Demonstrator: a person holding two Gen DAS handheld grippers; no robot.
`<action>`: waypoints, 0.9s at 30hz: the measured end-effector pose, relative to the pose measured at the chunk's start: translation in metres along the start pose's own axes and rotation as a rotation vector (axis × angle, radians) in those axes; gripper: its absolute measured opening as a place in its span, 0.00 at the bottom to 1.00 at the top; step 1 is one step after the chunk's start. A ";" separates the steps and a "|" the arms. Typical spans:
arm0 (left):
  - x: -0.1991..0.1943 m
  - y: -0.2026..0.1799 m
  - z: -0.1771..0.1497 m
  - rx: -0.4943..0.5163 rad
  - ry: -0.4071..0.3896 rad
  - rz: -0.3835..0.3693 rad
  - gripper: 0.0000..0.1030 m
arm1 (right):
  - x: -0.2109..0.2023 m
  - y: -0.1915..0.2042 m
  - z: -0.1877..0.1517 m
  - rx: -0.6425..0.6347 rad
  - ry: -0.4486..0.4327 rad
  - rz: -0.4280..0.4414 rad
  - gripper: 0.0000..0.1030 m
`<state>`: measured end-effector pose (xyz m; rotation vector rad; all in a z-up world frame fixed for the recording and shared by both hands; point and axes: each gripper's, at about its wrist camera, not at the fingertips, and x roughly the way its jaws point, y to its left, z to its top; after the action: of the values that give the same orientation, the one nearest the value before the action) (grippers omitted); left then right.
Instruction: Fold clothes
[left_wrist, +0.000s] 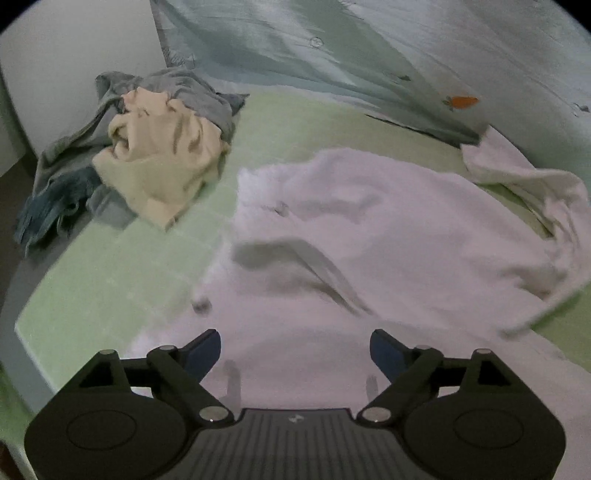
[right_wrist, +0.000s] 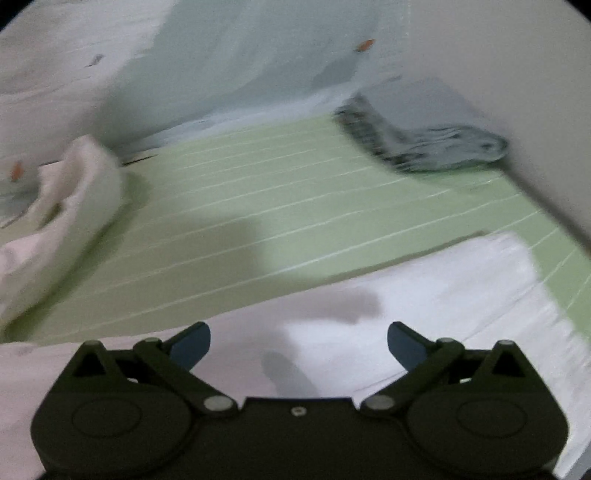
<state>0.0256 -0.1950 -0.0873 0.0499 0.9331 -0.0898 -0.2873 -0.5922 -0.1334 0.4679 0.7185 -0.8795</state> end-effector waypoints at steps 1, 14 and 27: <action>0.009 0.010 0.009 0.004 -0.003 -0.009 0.86 | -0.002 0.018 -0.005 0.003 0.005 0.014 1.00; 0.139 0.044 0.129 0.005 0.066 -0.155 0.86 | -0.022 0.145 -0.020 -0.011 0.044 -0.004 1.00; 0.163 0.054 0.152 0.030 0.014 -0.121 0.19 | 0.011 0.222 0.026 -0.133 0.048 -0.046 1.00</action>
<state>0.2488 -0.1629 -0.1283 0.0225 0.9483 -0.2155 -0.0904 -0.4902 -0.1061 0.3561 0.8287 -0.8596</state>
